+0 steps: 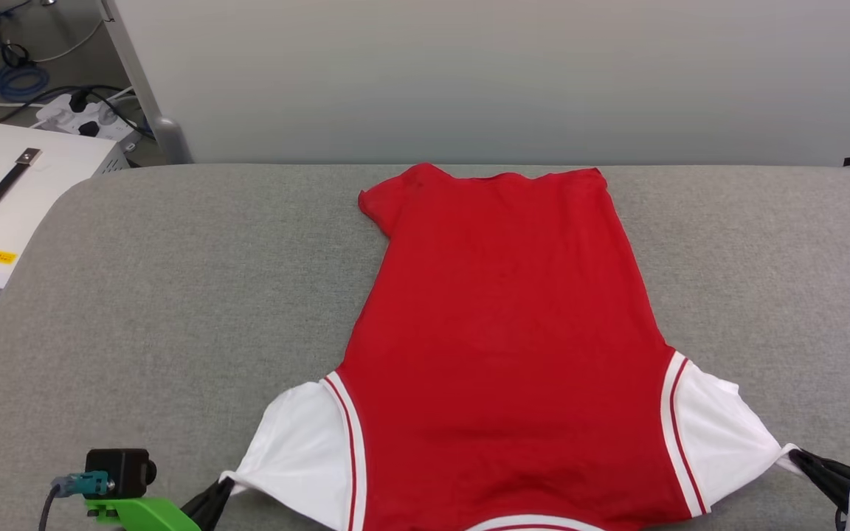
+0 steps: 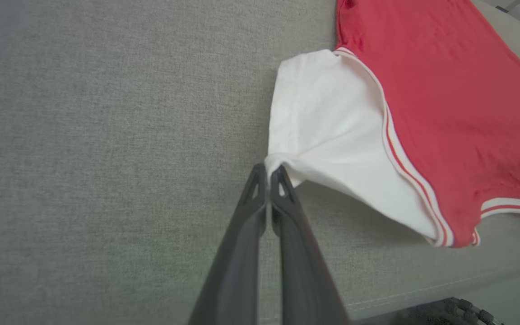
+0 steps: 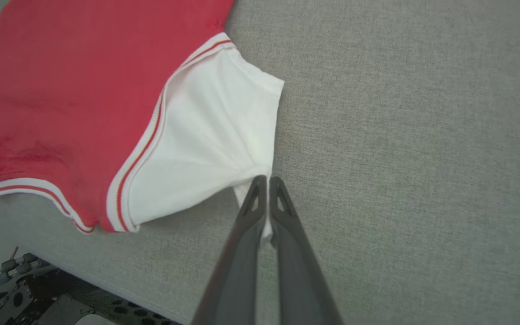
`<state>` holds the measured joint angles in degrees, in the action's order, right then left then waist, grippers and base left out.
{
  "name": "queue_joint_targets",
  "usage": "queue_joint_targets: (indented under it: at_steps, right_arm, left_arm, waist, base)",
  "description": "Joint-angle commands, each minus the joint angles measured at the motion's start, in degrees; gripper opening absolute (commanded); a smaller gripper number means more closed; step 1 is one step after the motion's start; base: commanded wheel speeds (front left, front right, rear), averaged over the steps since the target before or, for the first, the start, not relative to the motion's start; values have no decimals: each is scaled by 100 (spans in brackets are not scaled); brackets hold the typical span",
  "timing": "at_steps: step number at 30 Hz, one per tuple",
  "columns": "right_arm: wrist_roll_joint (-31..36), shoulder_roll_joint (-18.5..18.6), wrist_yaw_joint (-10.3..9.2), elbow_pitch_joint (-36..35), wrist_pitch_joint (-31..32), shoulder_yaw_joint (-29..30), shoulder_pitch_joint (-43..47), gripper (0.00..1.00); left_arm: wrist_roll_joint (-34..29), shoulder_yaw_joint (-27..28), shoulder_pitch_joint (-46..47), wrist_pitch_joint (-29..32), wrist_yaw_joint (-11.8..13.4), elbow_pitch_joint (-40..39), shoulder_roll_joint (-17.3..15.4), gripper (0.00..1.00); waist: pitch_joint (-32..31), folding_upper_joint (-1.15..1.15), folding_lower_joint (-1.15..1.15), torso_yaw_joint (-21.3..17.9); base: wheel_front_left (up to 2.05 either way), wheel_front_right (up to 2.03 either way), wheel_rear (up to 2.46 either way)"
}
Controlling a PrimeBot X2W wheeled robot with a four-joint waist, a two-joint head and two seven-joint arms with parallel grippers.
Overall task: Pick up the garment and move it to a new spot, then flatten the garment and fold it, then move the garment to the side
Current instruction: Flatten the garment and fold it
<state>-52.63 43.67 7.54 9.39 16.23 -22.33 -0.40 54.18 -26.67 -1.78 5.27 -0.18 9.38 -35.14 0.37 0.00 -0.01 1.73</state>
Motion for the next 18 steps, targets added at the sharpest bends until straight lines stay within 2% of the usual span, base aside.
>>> queue_joint_targets:
  at_steps: [1,3,4,5,8,13,18]
  right_arm:
    - [-30,26,-5,-80,84,112,97,0]
    - [6,4,-5,-149,198,250,149,0]
    - [60,-4,-5,-178,226,316,145,48]
    - [104,-24,-5,-214,296,389,137,100]
    - [104,-73,-5,-358,579,601,59,100]
    - [101,-216,-5,-646,1210,1313,-398,100]
    - [258,-520,-5,-923,2255,1957,-1405,100]
  left_arm:
    - [90,-9,-102,72,53,-131,-62,0]
    - [112,-21,-110,163,99,-326,-88,0]
    - [123,-21,-98,197,113,-416,-95,0]
    - [152,-12,-82,245,141,-531,-97,0]
    - [219,-4,-46,413,219,-875,-136,0]
    - [274,-40,50,854,390,-1668,-313,0]
    - [277,-64,221,1235,562,-2448,-460,0]
  waist:
    - [35,0,1,-5]
    - [93,0,1,-1]
    - [123,0,1,1]
    - [176,0,1,3]
    - [329,0,1,20]
    - [857,0,1,154]
    - [1513,0,1,420]
  base:
    - [0,0,0]
    - [0,0,0]
    - [0,0,0]
    - [0,0,0]
    - [0,0,0]
    - [0,0,0]
    - [0,0,0]
